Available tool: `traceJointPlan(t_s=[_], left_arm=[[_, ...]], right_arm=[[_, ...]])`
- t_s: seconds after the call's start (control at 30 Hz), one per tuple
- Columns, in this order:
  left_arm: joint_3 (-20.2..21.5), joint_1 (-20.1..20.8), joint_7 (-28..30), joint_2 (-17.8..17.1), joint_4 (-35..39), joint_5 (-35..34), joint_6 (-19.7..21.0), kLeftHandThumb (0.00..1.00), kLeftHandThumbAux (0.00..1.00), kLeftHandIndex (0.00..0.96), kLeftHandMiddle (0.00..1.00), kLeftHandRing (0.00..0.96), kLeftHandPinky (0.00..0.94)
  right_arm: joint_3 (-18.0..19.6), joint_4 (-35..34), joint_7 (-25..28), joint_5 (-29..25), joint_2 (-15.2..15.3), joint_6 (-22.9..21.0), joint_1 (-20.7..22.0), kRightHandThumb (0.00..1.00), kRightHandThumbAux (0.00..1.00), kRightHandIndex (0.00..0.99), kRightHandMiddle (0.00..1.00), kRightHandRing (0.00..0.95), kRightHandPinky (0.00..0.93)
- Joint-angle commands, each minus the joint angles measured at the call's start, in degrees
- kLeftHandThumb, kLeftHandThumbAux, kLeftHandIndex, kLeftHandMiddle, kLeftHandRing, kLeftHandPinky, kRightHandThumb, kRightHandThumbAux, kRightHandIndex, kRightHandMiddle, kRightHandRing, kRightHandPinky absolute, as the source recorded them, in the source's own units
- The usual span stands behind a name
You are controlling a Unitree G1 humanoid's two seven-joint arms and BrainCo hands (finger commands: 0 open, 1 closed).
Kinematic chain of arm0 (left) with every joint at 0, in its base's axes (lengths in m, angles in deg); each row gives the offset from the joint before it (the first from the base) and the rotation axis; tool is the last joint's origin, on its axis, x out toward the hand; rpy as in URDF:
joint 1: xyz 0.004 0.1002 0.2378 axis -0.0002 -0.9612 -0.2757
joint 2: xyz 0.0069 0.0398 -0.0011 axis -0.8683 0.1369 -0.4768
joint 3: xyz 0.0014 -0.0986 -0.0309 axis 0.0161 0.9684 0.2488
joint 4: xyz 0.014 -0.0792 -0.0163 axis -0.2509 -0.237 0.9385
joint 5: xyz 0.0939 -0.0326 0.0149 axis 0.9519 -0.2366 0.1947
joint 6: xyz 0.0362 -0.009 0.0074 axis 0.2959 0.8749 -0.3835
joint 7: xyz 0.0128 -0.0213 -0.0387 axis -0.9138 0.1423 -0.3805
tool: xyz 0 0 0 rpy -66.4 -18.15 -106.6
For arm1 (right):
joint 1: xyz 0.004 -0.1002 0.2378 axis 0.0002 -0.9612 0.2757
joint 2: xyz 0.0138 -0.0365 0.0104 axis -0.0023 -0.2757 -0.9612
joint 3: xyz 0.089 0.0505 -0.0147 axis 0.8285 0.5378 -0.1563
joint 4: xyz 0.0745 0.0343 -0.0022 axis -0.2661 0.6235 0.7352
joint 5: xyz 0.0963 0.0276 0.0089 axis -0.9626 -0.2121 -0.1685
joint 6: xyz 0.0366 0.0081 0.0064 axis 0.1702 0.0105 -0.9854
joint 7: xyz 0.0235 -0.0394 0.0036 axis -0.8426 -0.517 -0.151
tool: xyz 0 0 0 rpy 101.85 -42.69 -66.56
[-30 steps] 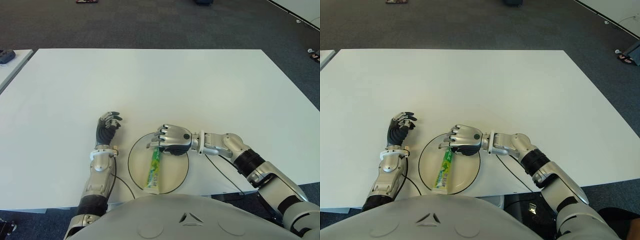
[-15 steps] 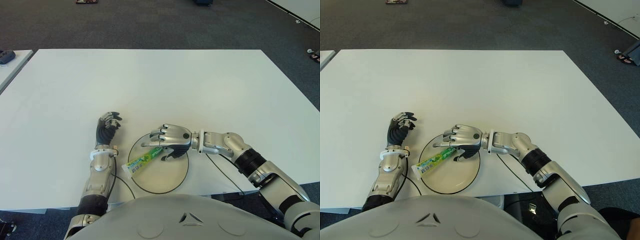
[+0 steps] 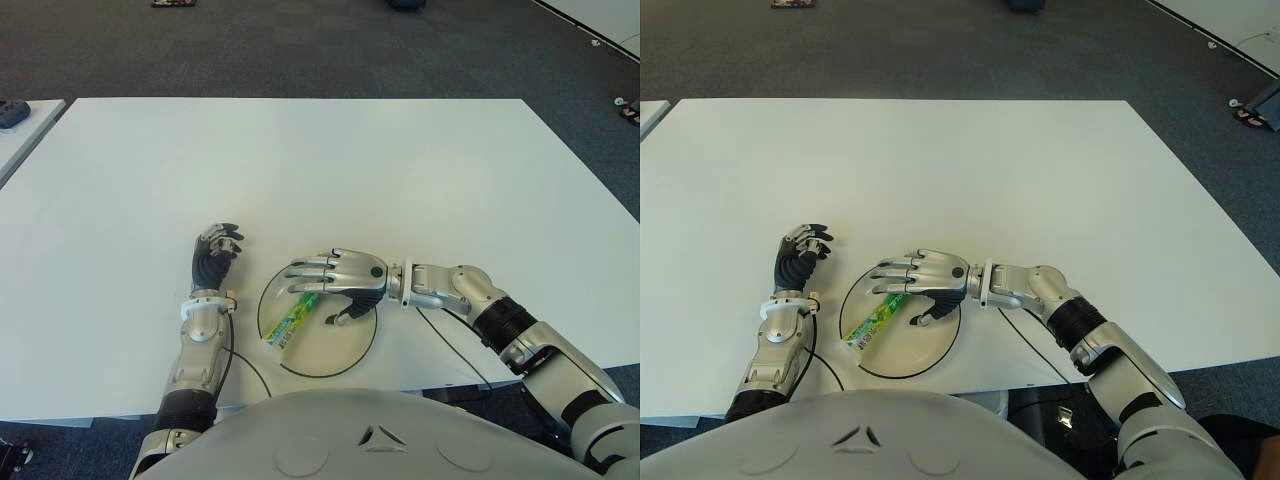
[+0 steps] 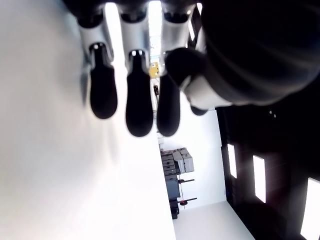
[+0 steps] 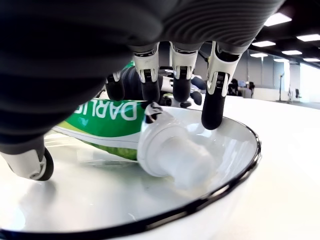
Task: Put the toothpaste on the table into the plate.
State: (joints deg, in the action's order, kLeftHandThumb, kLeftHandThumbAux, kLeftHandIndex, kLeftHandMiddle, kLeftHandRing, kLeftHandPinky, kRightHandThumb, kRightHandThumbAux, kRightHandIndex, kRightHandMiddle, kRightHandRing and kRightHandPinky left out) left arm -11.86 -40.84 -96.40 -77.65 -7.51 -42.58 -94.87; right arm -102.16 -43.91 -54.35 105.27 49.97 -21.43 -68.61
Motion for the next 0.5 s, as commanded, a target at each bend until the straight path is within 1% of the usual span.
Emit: traceJointPlan(t_s=[0.03, 0.07, 0.17, 0.2, 0.23, 0.3, 0.37, 0.4, 0.5], left_arm=[[-0.75, -1.16, -0.10, 0.50, -1.25, 0.68, 2.27, 0.831, 0.682, 0.396, 0.497, 0.597, 0.582], [-0.76, -1.16, -0.10, 0.51, -1.19, 0.72, 2.35, 0.831, 0.682, 0.396, 0.497, 0.597, 0.581], [-0.79, -1.17, -0.11, 0.57, -0.89, 0.89, 2.93, 0.832, 0.682, 0.398, 0.495, 0.595, 0.574], [-0.81, -1.25, -0.11, 0.62, -0.50, 0.95, 3.45, 0.832, 0.682, 0.398, 0.495, 0.594, 0.568], [-0.83, -1.28, -0.13, 0.66, -0.26, 0.99, 3.82, 0.832, 0.681, 0.401, 0.491, 0.580, 0.542], [-0.87, -1.35, -0.14, 0.72, 0.17, 1.08, 4.53, 0.833, 0.681, 0.403, 0.488, 0.566, 0.522], [-0.91, -1.35, -0.17, 0.78, 0.58, 1.19, 5.48, 0.833, 0.681, 0.405, 0.485, 0.556, 0.513], [-0.93, -1.29, -0.15, 0.79, 0.67, 1.22, 6.06, 0.833, 0.681, 0.405, 0.484, 0.554, 0.512], [-0.92, -1.13, 0.06, 0.75, 0.67, 1.24, 7.22, 0.833, 0.680, 0.408, 0.480, 0.548, 0.511]], right_arm=[[0.64, 0.66, -0.83, -1.31, 0.54, 1.93, 2.23, 0.332, 0.400, 0.000, 0.000, 0.000, 0.000], [0.74, 0.65, -0.85, -1.43, 0.56, 2.15, 2.39, 0.340, 0.395, 0.000, 0.000, 0.000, 0.000], [1.71, 0.21, 0.86, -3.95, 0.54, 3.81, 4.22, 0.351, 0.384, 0.000, 0.000, 0.000, 0.000], [2.34, 0.02, 3.00, -6.75, 0.27, 4.79, 6.15, 0.354, 0.378, 0.000, 0.000, 0.000, 0.000], [2.78, -0.02, 4.57, -8.73, 0.06, 5.48, 7.49, 0.359, 0.369, 0.000, 0.000, 0.000, 0.000], [3.60, -0.04, 7.05, -11.95, -0.47, 6.28, 9.50, 0.359, 0.357, 0.000, 0.000, 0.000, 0.000], [4.67, 0.36, 9.42, -15.78, -1.38, 6.45, 11.71, 0.351, 0.341, 0.000, 0.000, 0.000, 0.000], [5.47, 0.78, 10.71, -18.55, -2.16, 6.24, 13.14, 0.349, 0.337, 0.000, 0.000, 0.000, 0.000], [7.56, 1.93, 12.93, -24.72, -4.15, 5.53, 15.44, 0.336, 0.309, 0.000, 0.000, 0.000, 0.000]])
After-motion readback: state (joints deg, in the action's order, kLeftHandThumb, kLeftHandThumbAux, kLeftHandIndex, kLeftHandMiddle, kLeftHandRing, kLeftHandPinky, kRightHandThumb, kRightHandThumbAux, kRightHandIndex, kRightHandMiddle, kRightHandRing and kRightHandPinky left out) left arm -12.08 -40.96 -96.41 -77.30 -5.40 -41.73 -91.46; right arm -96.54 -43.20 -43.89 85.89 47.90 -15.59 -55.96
